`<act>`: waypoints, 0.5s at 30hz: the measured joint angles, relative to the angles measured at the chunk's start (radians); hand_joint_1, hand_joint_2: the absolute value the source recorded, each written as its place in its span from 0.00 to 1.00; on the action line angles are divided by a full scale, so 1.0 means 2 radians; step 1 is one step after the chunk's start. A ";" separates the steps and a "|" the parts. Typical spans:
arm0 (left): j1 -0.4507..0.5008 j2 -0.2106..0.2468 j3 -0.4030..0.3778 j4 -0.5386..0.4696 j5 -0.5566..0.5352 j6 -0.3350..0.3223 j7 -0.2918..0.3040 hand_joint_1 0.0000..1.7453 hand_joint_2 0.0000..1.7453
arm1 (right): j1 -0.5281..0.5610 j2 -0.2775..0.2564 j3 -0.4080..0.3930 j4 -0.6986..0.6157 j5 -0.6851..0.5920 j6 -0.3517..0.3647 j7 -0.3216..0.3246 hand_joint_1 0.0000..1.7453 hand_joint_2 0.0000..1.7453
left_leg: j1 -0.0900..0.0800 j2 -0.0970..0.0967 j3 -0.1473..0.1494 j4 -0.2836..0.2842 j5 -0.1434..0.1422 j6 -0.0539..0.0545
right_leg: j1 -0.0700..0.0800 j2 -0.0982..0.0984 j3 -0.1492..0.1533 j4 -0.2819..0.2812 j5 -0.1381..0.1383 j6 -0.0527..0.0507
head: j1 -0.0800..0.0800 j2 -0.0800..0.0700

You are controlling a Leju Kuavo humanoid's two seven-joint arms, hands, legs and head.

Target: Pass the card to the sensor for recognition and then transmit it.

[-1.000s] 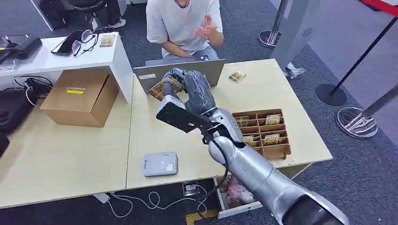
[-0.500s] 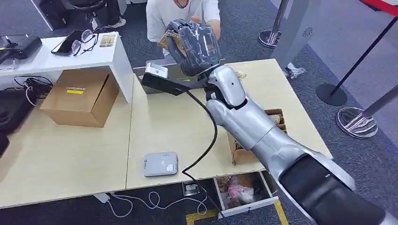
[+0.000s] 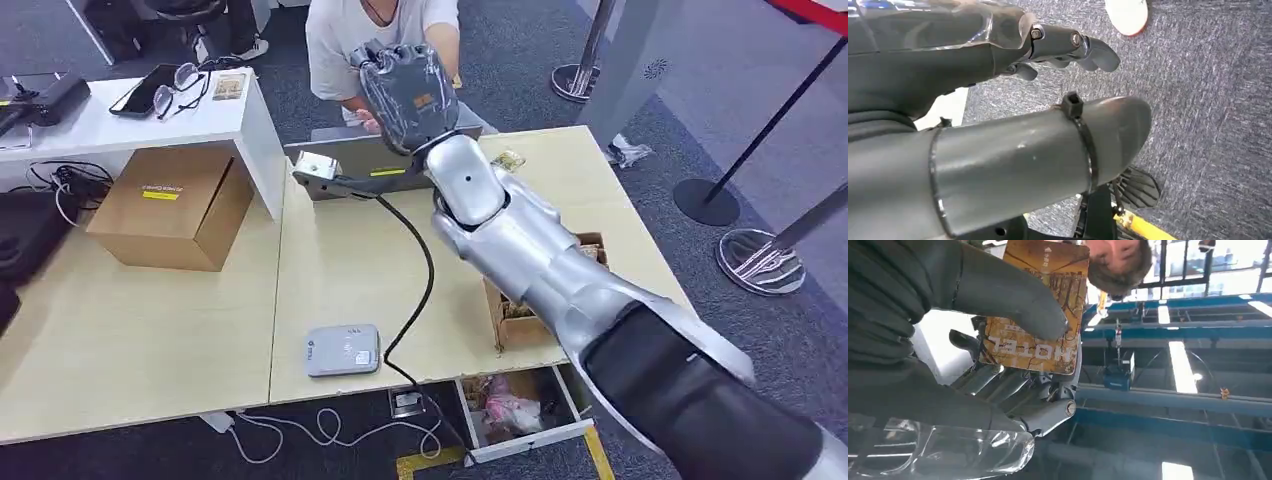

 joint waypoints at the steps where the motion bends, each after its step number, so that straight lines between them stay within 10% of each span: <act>1: -0.001 0.000 0.000 0.000 0.001 0.001 0.002 0.00 0.00 | -0.002 0.000 0.001 0.004 0.007 0.001 0.004 1.00 1.00 | 0.000 0.000 0.000 0.000 0.000 0.000 | 0.000 0.000 0.000 0.000 0.000 0.000 | 0.000 0.000; 15: -0.007 -0.005 0.000 0.000 0.007 0.007 0.010 0.00 0.00 | -0.011 0.000 0.012 0.040 0.034 0.020 0.001 1.00 1.00 | 0.000 0.000 0.000 0.000 0.000 0.000 | 0.000 0.000 0.000 0.000 0.000 0.000 | 0.000 0.000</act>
